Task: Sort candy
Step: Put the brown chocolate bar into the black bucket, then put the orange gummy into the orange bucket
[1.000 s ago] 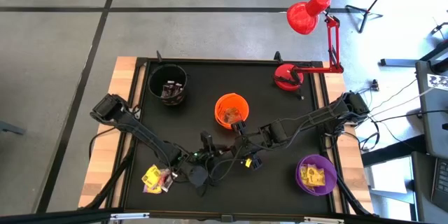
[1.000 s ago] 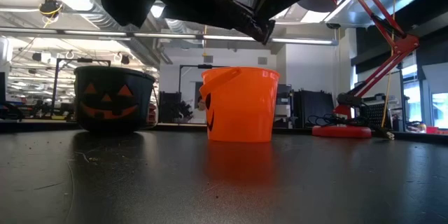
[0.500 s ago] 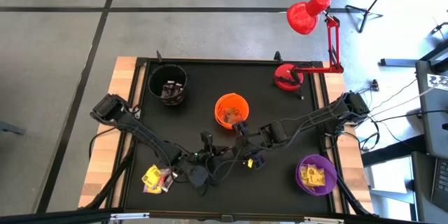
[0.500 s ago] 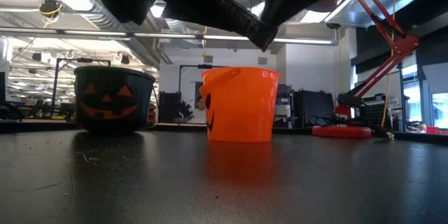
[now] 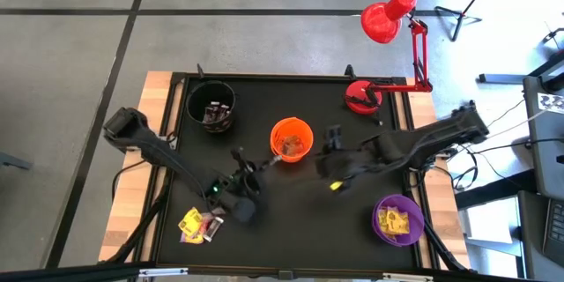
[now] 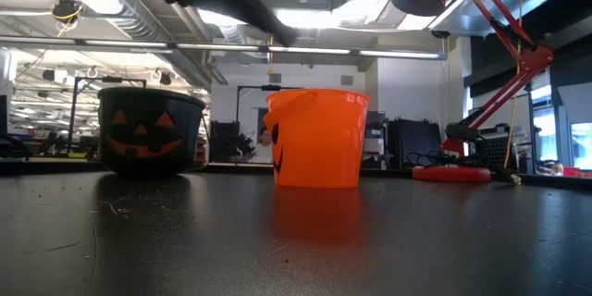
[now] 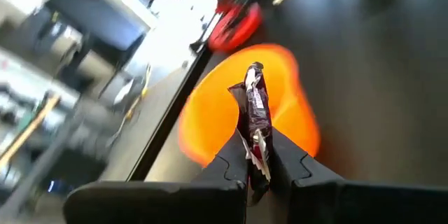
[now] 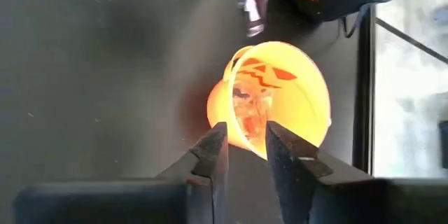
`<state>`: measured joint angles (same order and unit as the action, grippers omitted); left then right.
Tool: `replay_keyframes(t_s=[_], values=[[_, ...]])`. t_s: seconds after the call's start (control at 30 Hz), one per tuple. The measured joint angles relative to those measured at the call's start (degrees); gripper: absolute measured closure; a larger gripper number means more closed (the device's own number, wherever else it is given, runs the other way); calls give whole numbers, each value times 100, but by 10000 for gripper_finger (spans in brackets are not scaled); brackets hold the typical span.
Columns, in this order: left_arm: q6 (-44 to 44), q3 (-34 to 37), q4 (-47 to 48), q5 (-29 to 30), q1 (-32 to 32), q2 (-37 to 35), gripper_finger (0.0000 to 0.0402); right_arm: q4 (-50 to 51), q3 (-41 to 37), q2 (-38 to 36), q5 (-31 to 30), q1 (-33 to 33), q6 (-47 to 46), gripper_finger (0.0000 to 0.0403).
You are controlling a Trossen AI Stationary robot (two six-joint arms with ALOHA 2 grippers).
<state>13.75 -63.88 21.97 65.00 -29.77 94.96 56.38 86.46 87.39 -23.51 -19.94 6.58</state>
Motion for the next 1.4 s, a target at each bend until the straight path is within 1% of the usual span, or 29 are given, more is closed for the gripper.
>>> replay_keyframes(t_s=[0.1,0.2,0.27,0.37,0.43,0.53,0.63,0.73,0.9,1.0,1.1,1.2,1.3,1.4], values=[[1064,0,1217,-26,177,-334,393,-32,-244,-473,120,1,-113,316],[2334,0,2663,-123,444,-668,393,-257,-708,-979,166,4,-200,320],[3226,0,3658,-227,690,-885,393,-578,-1121,-1347,100,4,-223,320],[4390,0,4862,-444,1114,-1241,394,-1214,-1843,-1885,36,4,-197,320],[4836,0,5394,-558,1415,-1499,394,-1593,-2284,-2228,31,9,-189,320],[5129,0,5940,-909,1881,-1867,394,-2030,-2788,-2642,9,11,-182,320],[5213,0,6069,-1350,2421,-2212,393,-2242,-3083,-2843,45,11,-180,320],[5066,0,6050,-1760,2875,-2484,378,-2239,-3185,-2930,57,11,-180,320],[4739,0,5943,-2257,3315,-2672,324,-2253,-3201,-2917,206,11,-173,320],[4718,0,5906,-2385,3409,-2671,289,-2259,-3200,-2916,213,11,-163,320],[4364,0,5796,-2492,3396,-2692,260,-2253,-3200,-2917,213,11,-163,320],[3674,-186,5506,-2942,3213,-2761,247,-2237,-3200,-2916,213,11,-161,320],[3038,-540,4929,-3478,2810,-2796,252,-2245,-3200,-2917,214,11,-113,320],[2538,-736,3970,-3903,2163,-2778,270,-2248,-3198,-2915,212,11,-71,320]])
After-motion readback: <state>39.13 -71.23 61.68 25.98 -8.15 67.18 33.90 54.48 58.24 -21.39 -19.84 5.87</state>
